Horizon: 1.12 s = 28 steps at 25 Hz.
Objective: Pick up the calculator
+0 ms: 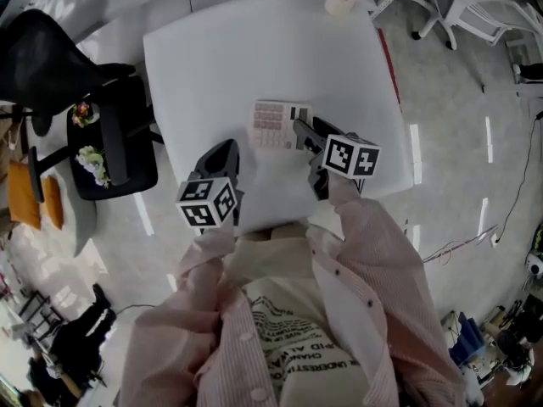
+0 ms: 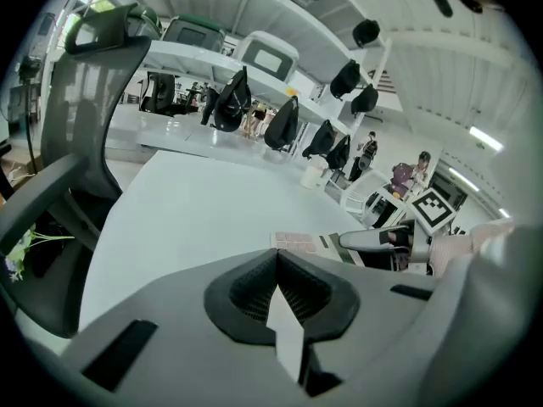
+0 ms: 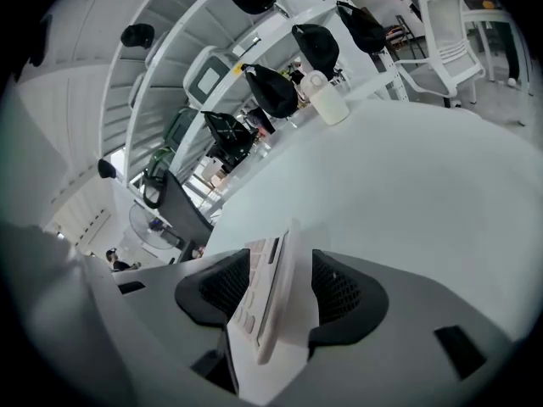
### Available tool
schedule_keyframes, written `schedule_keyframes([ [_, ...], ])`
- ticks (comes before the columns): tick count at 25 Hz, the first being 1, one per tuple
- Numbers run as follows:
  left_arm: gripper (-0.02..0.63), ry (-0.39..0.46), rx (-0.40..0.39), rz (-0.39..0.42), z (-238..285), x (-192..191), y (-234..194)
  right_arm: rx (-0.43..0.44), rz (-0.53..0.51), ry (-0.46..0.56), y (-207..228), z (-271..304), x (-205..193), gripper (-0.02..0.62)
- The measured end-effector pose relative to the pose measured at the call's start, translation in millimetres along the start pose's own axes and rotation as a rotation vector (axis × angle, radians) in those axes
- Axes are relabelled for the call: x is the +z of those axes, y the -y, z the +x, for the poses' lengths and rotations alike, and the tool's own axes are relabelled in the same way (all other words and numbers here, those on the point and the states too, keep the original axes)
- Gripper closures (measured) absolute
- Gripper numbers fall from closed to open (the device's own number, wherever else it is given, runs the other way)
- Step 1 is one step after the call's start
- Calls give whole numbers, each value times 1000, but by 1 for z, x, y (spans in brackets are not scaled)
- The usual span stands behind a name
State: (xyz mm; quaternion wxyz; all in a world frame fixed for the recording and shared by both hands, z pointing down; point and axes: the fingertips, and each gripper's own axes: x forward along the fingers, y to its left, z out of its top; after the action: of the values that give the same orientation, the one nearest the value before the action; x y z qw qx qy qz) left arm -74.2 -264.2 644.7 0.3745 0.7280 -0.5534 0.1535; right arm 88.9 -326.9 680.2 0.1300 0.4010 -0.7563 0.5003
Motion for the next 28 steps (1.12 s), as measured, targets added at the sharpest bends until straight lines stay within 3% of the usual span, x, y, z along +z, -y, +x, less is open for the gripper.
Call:
schedule_keyframes([
  [13, 604, -74, -50, -8, 29, -4, -7, 14, 71, -122, -5, 32, -18, 417],
  [16, 604, -78, -62, -5, 32, -3, -6, 4, 102, -122, -2, 32, -19, 453],
  [28, 604, -89, -84, 10, 36, -1, -3, 40, 210, -84, 0, 28, -16, 485],
])
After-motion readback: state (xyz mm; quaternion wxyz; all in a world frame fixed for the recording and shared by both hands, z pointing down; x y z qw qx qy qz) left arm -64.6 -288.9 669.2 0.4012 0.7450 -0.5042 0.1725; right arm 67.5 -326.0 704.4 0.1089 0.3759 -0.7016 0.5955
